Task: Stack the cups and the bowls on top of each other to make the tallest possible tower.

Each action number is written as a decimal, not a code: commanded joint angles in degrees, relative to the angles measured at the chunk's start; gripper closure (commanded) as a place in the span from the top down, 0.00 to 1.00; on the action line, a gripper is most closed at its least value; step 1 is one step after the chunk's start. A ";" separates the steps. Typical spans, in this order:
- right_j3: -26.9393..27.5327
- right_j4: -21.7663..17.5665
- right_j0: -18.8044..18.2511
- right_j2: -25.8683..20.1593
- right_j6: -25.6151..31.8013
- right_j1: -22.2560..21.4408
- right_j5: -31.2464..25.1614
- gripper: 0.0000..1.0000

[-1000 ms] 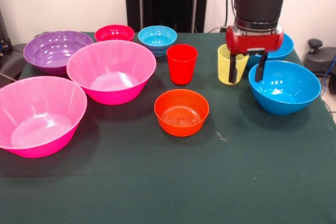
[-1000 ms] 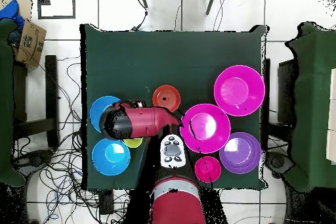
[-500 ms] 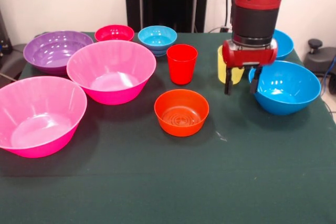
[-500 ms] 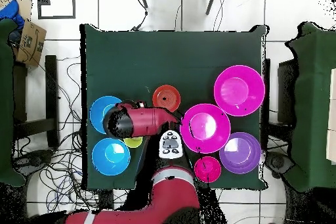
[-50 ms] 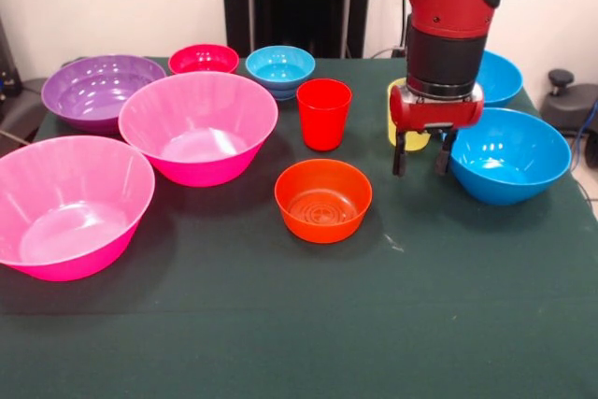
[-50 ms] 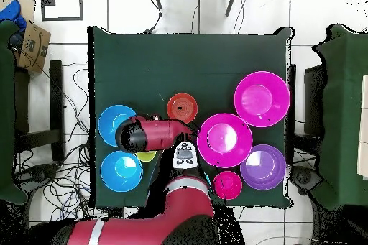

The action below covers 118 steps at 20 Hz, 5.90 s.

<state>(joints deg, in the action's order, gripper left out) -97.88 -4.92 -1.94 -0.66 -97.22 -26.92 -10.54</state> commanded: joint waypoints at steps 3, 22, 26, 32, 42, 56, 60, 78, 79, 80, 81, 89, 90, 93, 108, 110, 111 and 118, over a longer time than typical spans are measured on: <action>2.76 1.36 -0.49 -5.04 -6.21 -0.73 -4.34 1.00; -0.81 1.86 -1.73 -4.48 -6.37 -6.49 -7.89 1.00; -3.28 1.90 -3.26 -5.12 -6.25 -9.04 -8.26 1.00; -7.03 1.90 -4.73 -5.00 -6.66 -12.38 -7.96 1.00; -13.43 1.43 -6.52 -3.66 -9.37 -14.94 -2.91 1.00; -25.65 3.88 -9.21 -1.94 -14.79 -21.81 0.91 1.00; -27.07 2.29 -10.88 -1.80 -15.77 -20.04 4.36 1.00; -26.34 -0.73 -11.02 -0.68 -16.19 -14.51 11.32 1.00; -26.28 -0.71 -11.18 -0.81 -16.05 -14.51 11.32 1.00; -26.22 -0.70 -11.34 -0.93 -15.90 -14.51 11.32 1.00; -26.21 -0.64 -11.43 -1.07 -15.83 -14.49 11.37 1.00; -25.43 0.45 -11.32 -2.11 -15.34 -16.10 8.94 1.00; -25.30 0.63 -11.08 -2.04 -15.28 -16.45 8.39 1.00; -25.00 0.78 -10.65 -1.72 -15.23 -16.58 8.05 1.00; -23.83 0.56 -9.75 -1.26 -14.98 -15.42 8.86 1.00; -23.22 0.92 -8.97 -0.81 -15.17 -14.90 8.86 1.00; -23.05 0.97 -8.83 -0.69 -15.25 -14.59 9.11 1.00; -22.75 0.51 -9.68 -1.52 -15.28 -13.60 10.86 1.00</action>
<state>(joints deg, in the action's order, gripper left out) -122.40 -2.66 -12.04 0.30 -105.62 -44.26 -1.21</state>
